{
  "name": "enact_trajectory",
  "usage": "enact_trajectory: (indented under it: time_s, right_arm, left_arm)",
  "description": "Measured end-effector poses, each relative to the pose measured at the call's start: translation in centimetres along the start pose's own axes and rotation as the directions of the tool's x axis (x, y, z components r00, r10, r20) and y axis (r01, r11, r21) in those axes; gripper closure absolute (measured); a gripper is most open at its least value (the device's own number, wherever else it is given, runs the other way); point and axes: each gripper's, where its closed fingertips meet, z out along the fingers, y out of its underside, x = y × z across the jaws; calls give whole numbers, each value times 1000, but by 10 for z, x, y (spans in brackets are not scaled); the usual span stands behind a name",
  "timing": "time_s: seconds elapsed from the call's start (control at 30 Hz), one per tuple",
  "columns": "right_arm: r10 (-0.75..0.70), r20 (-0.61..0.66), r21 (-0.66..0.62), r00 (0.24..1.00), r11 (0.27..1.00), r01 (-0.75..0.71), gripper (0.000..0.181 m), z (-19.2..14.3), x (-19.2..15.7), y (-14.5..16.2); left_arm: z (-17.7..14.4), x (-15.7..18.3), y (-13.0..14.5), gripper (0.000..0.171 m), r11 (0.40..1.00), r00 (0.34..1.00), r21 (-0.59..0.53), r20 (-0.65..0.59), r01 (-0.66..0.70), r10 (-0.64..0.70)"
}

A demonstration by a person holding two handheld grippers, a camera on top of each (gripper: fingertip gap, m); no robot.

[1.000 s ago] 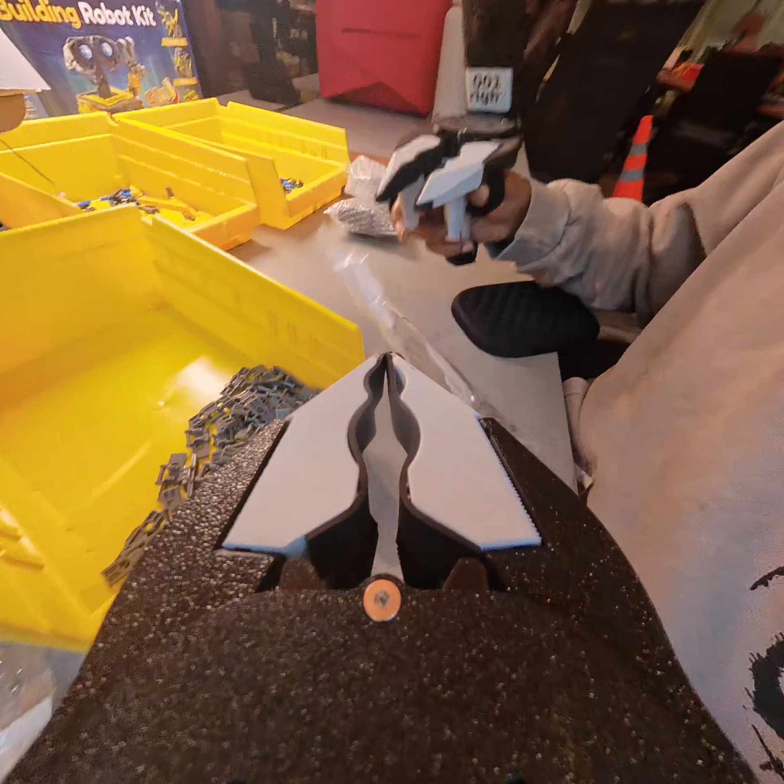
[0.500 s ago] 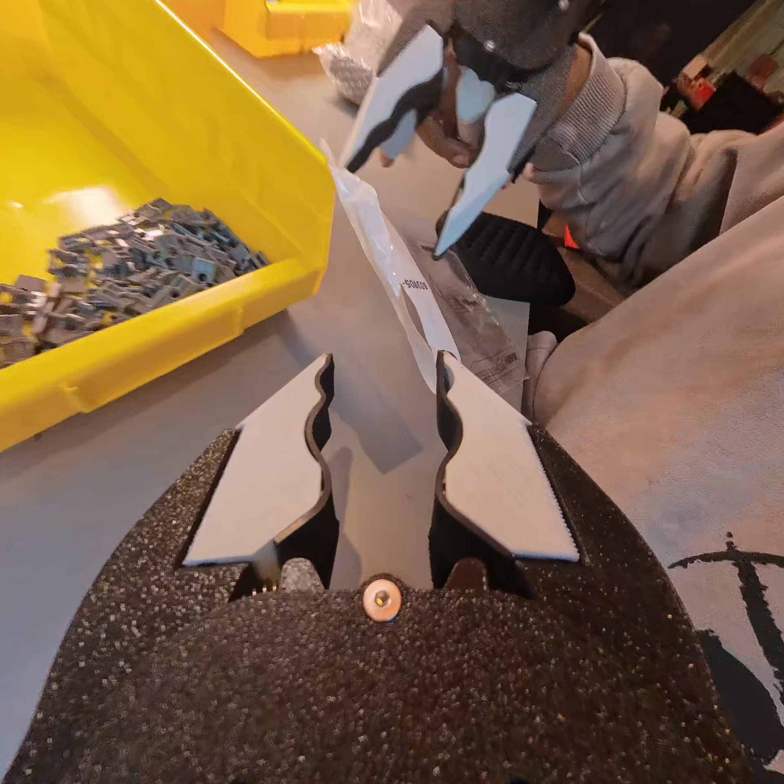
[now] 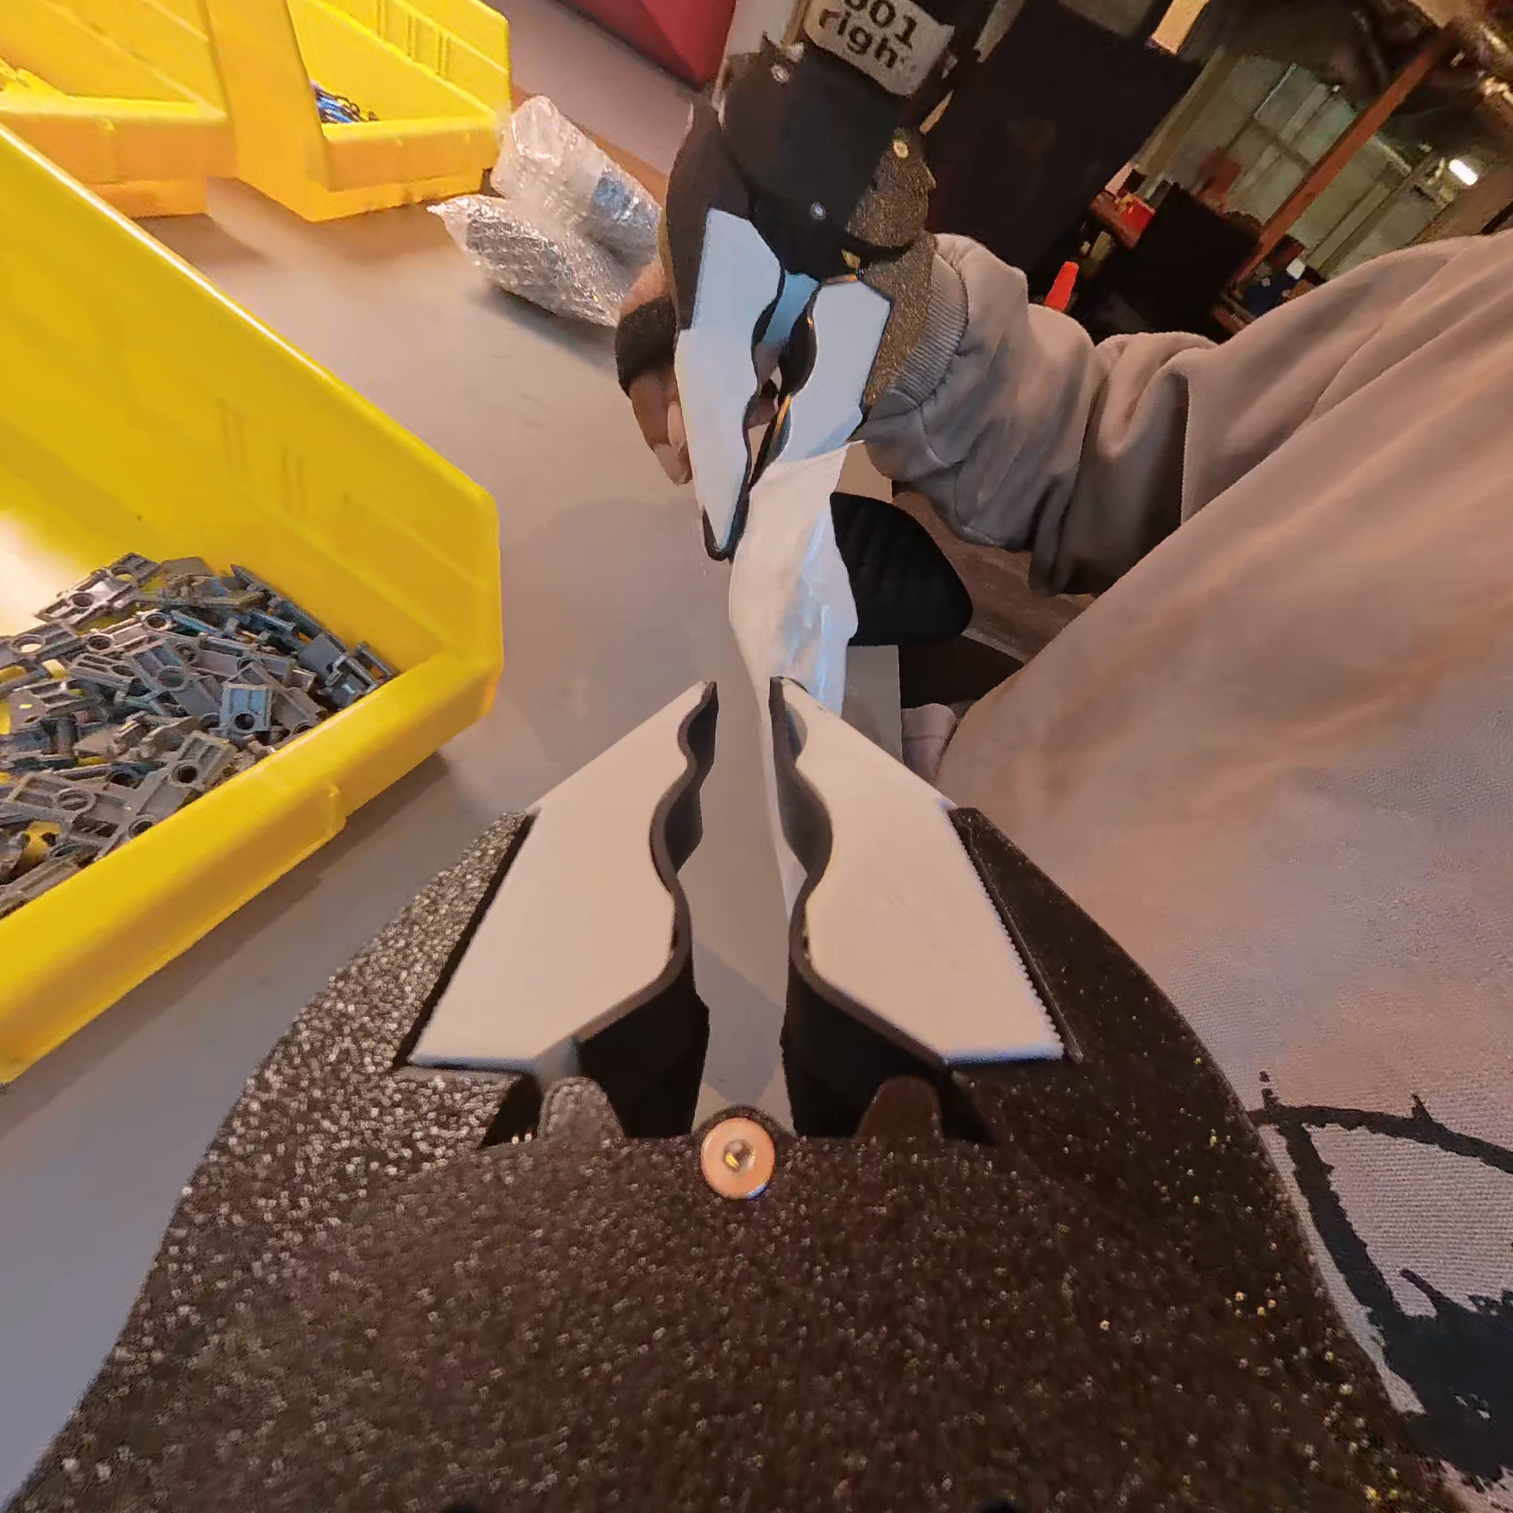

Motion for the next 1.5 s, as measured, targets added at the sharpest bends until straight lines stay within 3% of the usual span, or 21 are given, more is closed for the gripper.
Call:
enact_trajectory:
  time_s: [0.13, 0.23, 0.27, 0.33, 0.5, 0.57, 0.63, 0.73, 0.83, 0.97, 1.03, 1.1, 1.23, 1.4, 1.5]
  right_arm:
    - [19, 5, 16, 1000, 1000, -19, 181, -4, 1, -3]
    - [43, 21, 59, 999, 997, -44, 181, -10, 2, -6]
    - [45, 35, 82, 998, 995, -48, 181, -12, 0, -9]
    - [33, 58, 103, 998, 994, -39, 181, -15, -4, -13]
    - [-19, 103, 106, 995, 994, 9, 181, -16, -15, -15]
    - [-33, 22, 57, 999, 998, 31, 177, -14, -4, -8]
    - [-59, -92, 29, 994, 998, 62, 151, -21, 9, -11]
    - [-166, -233, 105, 958, 975, 194, 146, -48, 5, -52]
    - [-327, -213, 14, 921, 941, 337, 143, -42, -23, -71]
    - [-459, -125, -235, 879, 875, 423, 126, 3, -25, -49]
    - [-487, -91, -337, 869, 836, 433, 126, 15, -13, -31]
    - [-480, -62, -348, 875, 832, 431, 131, 23, -9, -25]
    - [-492, 6, -340, 871, 818, 464, 168, 26, -15, -25]
    - [-571, -25, -306, 820, 786, 538, 175, 24, -15, -39]
    - [-679, -78, -361, 730, 702, 614, 174, 22, -7, -42]
  left_arm:
    - [-6, 22, -17, 147, 997, 996, 81, -82, -19, 26]
    - [-8, 12, -6, 142, 995, 995, 3, 19, -101, 101]
    - [-5, 7, 0, 148, 993, 992, -36, 51, -116, 118]
    - [-6, 7, -5, 171, 995, 993, 2, 50, -105, 104]
    - [-12, 22, -23, 171, 995, 991, 90, -130, 51, -39]
    - [-11, 25, -27, 171, 989, 982, 98, -165, 109, -92]
    - [-11, 11, -27, 171, 982, 983, 99, -107, 160, -149]
    - [-14, -3, -28, 171, 959, 966, 124, -72, 254, -246]
    - [-11, -9, -26, 171, 947, 954, 114, -66, 299, -293]
    - [6, 2, -27, 171, 948, 945, 66, -118, 313, -304]
    - [10, 9, -29, 171, 947, 941, 60, -145, 316, -305]
    - [10, 13, -30, 171, 948, 941, 54, -157, 313, -301]
    - [3, 14, -28, 171, 953, 946, 56, -149, 299, -288]
    - [-10, 3, -34, 171, 939, 940, 101, -135, 329, -314]
    - [-12, 8, -39, 170, 945, 939, 79, -163, 317, -302]
